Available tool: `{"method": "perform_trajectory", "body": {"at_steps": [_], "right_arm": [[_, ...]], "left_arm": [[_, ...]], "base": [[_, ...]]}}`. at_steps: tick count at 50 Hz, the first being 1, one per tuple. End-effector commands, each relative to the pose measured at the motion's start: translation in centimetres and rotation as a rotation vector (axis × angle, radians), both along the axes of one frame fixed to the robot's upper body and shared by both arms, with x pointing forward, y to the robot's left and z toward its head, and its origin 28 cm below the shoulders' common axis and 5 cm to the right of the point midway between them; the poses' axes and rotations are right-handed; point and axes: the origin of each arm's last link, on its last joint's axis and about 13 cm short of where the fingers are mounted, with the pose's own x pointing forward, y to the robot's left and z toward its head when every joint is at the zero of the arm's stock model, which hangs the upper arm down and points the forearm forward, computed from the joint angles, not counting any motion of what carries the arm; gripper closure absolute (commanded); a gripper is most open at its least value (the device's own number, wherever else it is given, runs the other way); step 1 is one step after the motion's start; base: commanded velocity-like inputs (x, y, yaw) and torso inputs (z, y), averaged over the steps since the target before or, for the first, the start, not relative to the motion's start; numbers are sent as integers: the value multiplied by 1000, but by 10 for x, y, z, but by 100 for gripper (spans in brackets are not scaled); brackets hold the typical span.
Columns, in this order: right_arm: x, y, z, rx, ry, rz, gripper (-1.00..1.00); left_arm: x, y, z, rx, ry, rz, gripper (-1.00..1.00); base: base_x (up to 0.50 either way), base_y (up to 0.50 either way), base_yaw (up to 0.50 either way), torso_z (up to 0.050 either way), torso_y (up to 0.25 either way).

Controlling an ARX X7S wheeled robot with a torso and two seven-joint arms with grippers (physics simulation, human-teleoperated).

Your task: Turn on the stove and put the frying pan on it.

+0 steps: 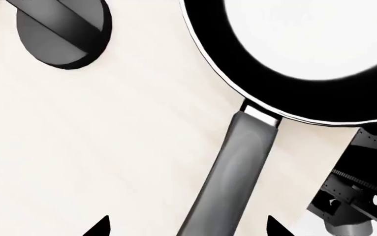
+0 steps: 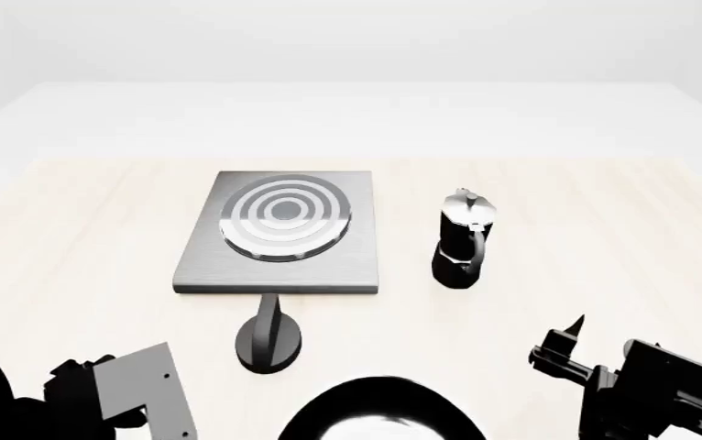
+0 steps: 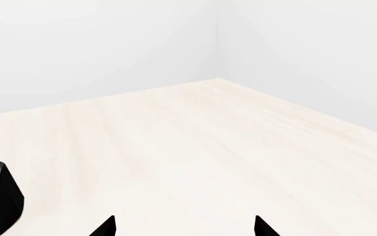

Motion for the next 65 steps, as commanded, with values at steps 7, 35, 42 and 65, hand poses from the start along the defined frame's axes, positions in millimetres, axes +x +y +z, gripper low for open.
{"method": "perform_trajectory", "body": {"at_steps": [7, 35, 42, 65], "right_arm": [[1, 0, -1, -2, -1, 2, -100], [1, 1, -1, -1, 0, 5, -100], [0, 1, 0, 0, -1, 5, -100], [0, 1, 0, 3, -4, 4, -100]], "left_arm": [[16, -8, -14, -2, 39, -52, -100], [18, -19, -26, -54, 91, -146, -100], [20, -19, -31, -59, 109, -148, -100], [33, -21, -60, -71, 190, -149, -100]], "base": [[0, 0, 0, 0, 0], [0, 0, 0, 0, 0], [0, 0, 0, 0, 0], [0, 0, 0, 0, 0]]}}
